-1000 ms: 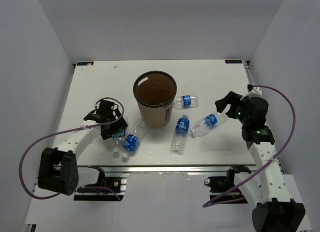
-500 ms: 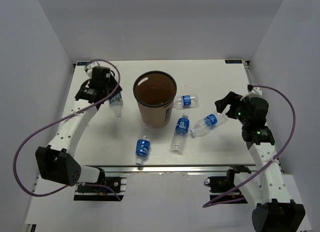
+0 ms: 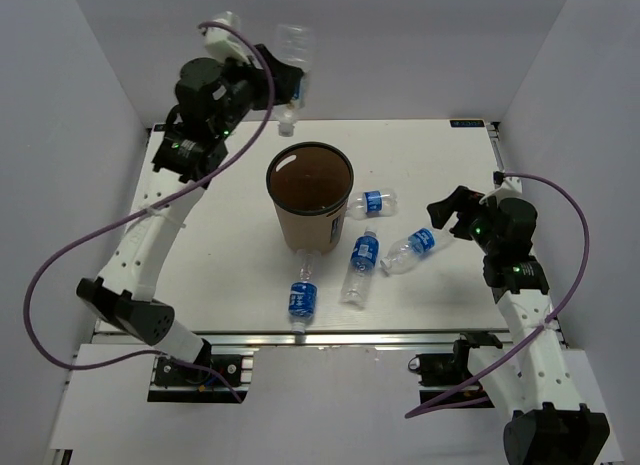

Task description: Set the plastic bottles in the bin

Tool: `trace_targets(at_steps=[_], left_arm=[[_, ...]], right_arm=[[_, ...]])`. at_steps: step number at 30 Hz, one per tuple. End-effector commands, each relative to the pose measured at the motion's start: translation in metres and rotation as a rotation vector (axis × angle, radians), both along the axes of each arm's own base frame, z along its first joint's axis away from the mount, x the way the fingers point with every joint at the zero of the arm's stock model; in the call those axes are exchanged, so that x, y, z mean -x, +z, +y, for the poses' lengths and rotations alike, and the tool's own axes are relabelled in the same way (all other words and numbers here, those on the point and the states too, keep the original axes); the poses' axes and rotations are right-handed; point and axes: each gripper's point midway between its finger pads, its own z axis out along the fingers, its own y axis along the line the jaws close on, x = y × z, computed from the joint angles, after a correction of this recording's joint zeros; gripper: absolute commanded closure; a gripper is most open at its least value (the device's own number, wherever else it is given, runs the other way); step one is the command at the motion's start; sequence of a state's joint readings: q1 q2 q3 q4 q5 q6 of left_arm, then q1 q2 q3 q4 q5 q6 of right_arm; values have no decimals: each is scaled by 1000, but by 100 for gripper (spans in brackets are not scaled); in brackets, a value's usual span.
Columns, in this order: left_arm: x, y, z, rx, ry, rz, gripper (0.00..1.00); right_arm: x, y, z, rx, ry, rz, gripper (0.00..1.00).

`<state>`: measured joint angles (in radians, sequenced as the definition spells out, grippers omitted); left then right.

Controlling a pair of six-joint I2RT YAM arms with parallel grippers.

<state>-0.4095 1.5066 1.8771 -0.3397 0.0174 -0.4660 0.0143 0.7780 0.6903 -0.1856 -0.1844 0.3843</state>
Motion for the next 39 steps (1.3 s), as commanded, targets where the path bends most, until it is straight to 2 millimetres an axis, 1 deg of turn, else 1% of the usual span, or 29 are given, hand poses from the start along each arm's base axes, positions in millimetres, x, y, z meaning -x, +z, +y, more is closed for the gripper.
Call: trace_targets(at_steps=[1,2,4,5,6,7,8,9,11,12,14,15,16,18,21,23,25,26,27,28,29,30,31,32,35,36,37,38,39], left_arm=[[-2,-39,-56,-98,-175,34,61],[-3,-56,-66,-123,-187,70,59],[-6,-72,-70,-140,-182,105,58],[-5,-86,-73,-151,-188,132,56],[-3,-90,-73,-139,-189,144,48],[0,-95,-75,-140,-200,151,45],[2,-109,-77,-148,-211,168,41],[9,-105,-74,-138,-215,160,36],[18,-108,-75,-135,-235,156,36],[22,-122,-74,-139,-237,182,34],[34,-116,-70,-127,-244,157,18],[36,-124,-69,-133,-246,170,10],[42,-118,-65,-130,-244,153,2],[45,-120,-60,-136,-231,157,2],[46,-114,-50,-138,-182,151,2],[47,-116,-41,-151,-142,175,2],[44,-117,-17,-151,-10,199,2],[48,-117,-14,-148,-10,199,2],[45,-116,2,-150,76,193,2],[52,-116,13,-148,113,176,2],[51,-115,33,-143,212,170,2],[54,-125,43,-153,257,185,2],[56,-125,54,-150,304,186,2],[60,-121,72,-142,383,180,2],[66,-138,98,-139,481,225,2],[67,-147,108,-138,520,252,2],[69,-164,111,-131,532,291,2],[73,-172,115,-128,538,310,2],[76,-185,123,-138,566,342,2]], right_arm=[[-2,8,2,4,18,-51,11],[-2,7,2,5,19,-46,11],[-1,5,2,5,15,-41,11],[-1,5,2,4,13,-39,11],[-2,3,1,5,10,-36,11],[-1,1,1,3,10,-30,11],[-2,-1,1,3,8,-20,11],[-2,-5,0,4,1,-5,11],[-3,-11,-1,5,-6,22,11],[-3,-13,-1,5,-4,34,11],[-4,-18,0,1,2,50,11],[-4,-19,2,-1,11,56,11],[-4,-22,2,-1,13,67,11],[-5,-25,2,-6,11,79,11],[-7,-36,-6,-4,-50,128,11],[-6,-49,-14,8,-96,188,11],[-6,-63,-19,19,-133,242,11],[-6,-67,-23,26,-152,259,11],[-7,-69,-26,32,-169,277,11],[-5,-82,-30,38,-199,336,11],[-7,-87,-34,49,-221,366,11],[-8,-90,-33,40,-224,386,11],[-7,-95,-32,34,-223,412,11],[-8,-102,-31,27,-223,440,11],[-15,-108,-29,-13,-243,446,11],[-16,-116,-28,-17,-245,459,11],[-17,-117,-20,-55,-218,463,11],[-23,-117,-19,-66,-218,442,11],[-23,-124,-18,-70,-213,440,10]])
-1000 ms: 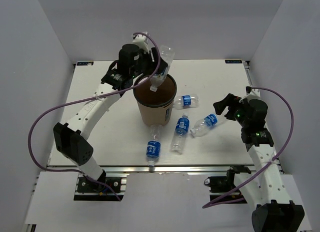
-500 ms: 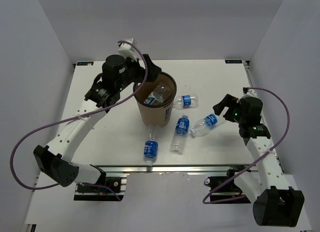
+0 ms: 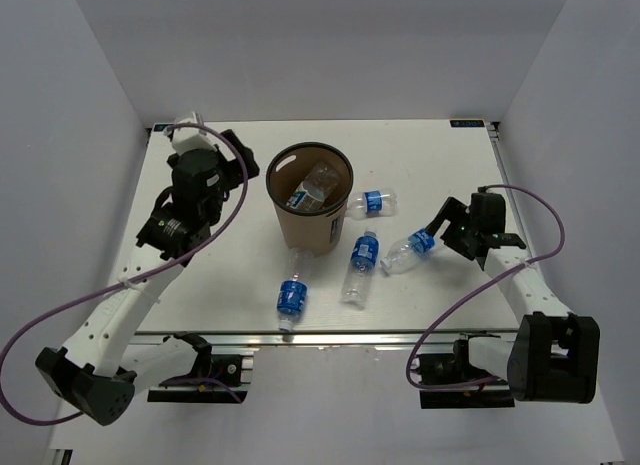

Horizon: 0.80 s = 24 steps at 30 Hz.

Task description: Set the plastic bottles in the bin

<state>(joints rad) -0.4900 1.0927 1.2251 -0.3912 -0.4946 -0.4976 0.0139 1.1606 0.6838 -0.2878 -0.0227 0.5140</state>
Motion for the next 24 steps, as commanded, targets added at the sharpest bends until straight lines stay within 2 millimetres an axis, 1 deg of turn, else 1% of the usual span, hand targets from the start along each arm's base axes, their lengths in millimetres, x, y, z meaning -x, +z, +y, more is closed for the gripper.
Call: trace_targets(at_steps=[1,2,3,4,5,7,8,10,11,15,16,17,19,20,22,24], left_arm=[[13,-58,34,-4,161,133,2],[17,-70,38,1,176,153,2],[21,-78,46,11,200,165,2],[24,-89,48,33,219,182,2],[30,-109,53,24,239,222,2],[38,-125,64,55,306,251,2],[43,-141,65,53,313,280,2],[45,-154,56,78,271,307,2],[48,-163,55,73,260,326,2],[55,-179,59,44,274,385,2],[56,-181,59,48,278,390,2],[57,-182,57,52,270,397,2],[58,-186,55,56,254,401,2],[59,-187,55,59,252,402,2],[60,-190,53,65,243,405,2],[62,-193,51,69,233,411,2]], right_arm=[[-21,7,3,-46,-36,-90,11],[-24,2,0,-37,-51,-89,11],[-29,4,-1,-34,-56,-104,11],[-31,1,-1,-35,-60,-93,11],[-32,-6,-1,-36,-62,-64,11],[-35,-12,0,-40,-66,-39,11],[-34,-21,0,-46,-74,-9,11],[-38,-28,-8,-16,-114,-5,11],[-38,-36,-9,-14,-123,15,11],[-45,-48,-10,-5,-128,45,11],[-47,-49,-12,-3,-133,47,12],[-50,-49,-11,-4,-133,42,18],[-54,-42,-11,-7,-133,18,28],[-60,-30,-11,-13,-131,-29,37],[-66,-9,-12,-8,-132,-90,40],[-79,39,-12,2,-108,-226,45]])
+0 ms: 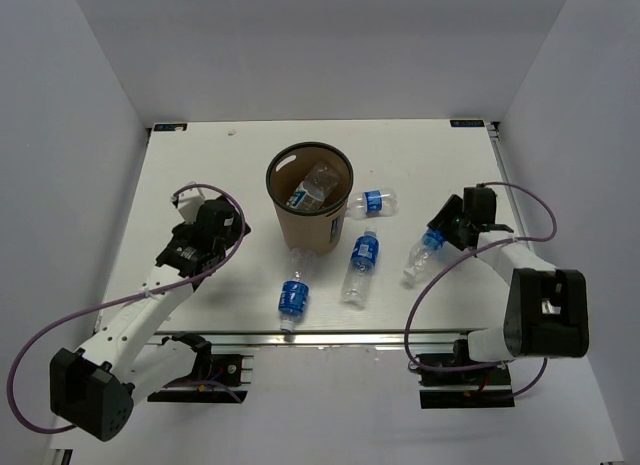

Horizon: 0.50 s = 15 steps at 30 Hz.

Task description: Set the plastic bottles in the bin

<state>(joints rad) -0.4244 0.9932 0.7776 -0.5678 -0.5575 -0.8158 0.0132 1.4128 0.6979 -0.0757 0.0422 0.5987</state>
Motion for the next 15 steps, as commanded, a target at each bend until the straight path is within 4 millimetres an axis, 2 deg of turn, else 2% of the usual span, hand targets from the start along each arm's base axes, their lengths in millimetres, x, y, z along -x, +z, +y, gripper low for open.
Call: trace_targets(at_steps=[1,3,5,7,8,9,11,12,13,14,15], left_arm=[[3,1,-3,36,-7,-12,2],[4,-5,-3,33,-11,-1,2],[7,-16,-5,37,-22,20,2],[8,-22,-11,59,-51,29,2],[10,-29,-13,59,-65,42,2],[9,-30,-15,68,-76,36,2],[10,-36,-18,75,-85,53,2],[11,-39,-19,76,-90,60,2],[11,-40,-19,76,-91,67,2],[12,-42,-21,82,-99,75,2],[14,-44,-21,85,-104,79,2]], right_arm=[[-41,100,2,13,40,-310,47],[-49,172,12,-3,94,-541,48],[-42,242,29,-23,178,-759,52],[-30,317,62,-34,327,-993,54],[-23,341,76,8,412,-1079,54],[-8,369,105,-8,523,-1183,54],[8,411,132,17,621,-1333,53],[22,424,159,40,707,-1408,53],[34,443,172,48,749,-1505,52],[35,453,186,45,782,-1553,52],[47,462,205,38,834,-1614,52]])
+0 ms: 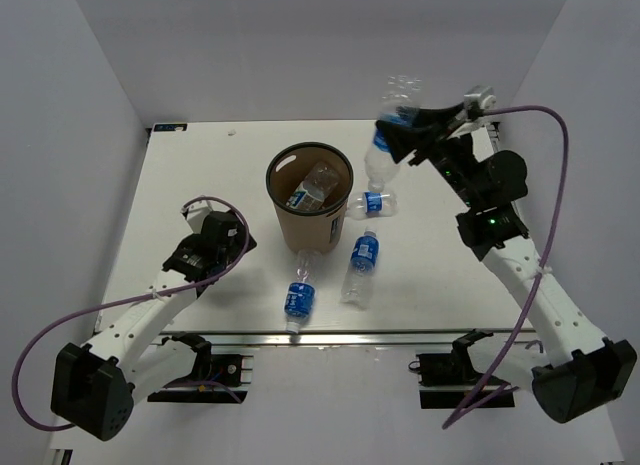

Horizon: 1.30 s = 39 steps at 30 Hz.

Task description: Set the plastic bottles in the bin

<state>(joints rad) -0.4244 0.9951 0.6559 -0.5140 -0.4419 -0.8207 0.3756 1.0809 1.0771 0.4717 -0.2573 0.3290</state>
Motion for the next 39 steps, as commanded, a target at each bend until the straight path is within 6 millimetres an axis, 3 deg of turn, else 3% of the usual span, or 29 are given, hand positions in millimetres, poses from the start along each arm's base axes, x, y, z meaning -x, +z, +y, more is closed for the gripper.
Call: trace_targets(at_steps=[1,4,5,6,8,10,12,13,15,17,18,19,23,27,29,30,31,32,33,36,39], left_arm=[[-2,1,-8,43,-25,-13,2],[2,-4,-11,63,-38,-11,2],[3,-5,-11,68,-40,-14,2],[5,-7,-10,64,-41,-7,2],[8,-12,-9,53,-40,14,2],[10,-15,-6,46,-31,24,2],[10,-15,-8,55,-39,21,2],[10,-15,-9,60,-43,21,2],[11,-15,-11,63,-51,25,2],[10,-14,-12,68,-57,29,2],[10,-14,-15,73,-65,32,2],[10,-15,-18,85,-79,38,2],[9,-17,-34,140,-141,34,2],[13,-16,-65,225,-316,20,2],[19,-10,-89,298,-438,0,2],[28,-19,-95,316,-479,14,2],[31,-20,-101,338,-510,11,2],[34,-17,-113,369,-557,-10,2],[38,-22,-114,375,-564,-6,2],[36,-24,-122,355,-597,-23,2],[39,-23,-139,361,-672,-30,2]], right_arm=[[32,53,47,47,121,-352,52],[28,66,87,70,115,-451,48],[16,59,104,110,100,-461,46],[19,56,120,120,93,-468,45],[5,36,140,187,37,-478,42],[8,7,154,210,30,-458,38],[18,-1,155,190,35,-498,28],[19,-16,154,202,37,-481,11],[16,-20,148,192,17,-438,11],[16,-10,144,180,9,-406,11],[12,-17,144,209,5,-359,11],[14,-5,139,196,-5,-352,11],[3,-4,121,201,-90,-238,11],[-3,-16,77,165,-243,-84,11],[-8,-50,60,208,-289,16,11],[-10,-63,49,212,-318,57,11],[-4,-67,37,178,-320,89,11],[-6,-83,24,180,-338,133,11],[3,-110,18,176,-306,180,11],[18,-157,-3,166,-285,255,11],[31,-177,-18,149,-286,293,11]])
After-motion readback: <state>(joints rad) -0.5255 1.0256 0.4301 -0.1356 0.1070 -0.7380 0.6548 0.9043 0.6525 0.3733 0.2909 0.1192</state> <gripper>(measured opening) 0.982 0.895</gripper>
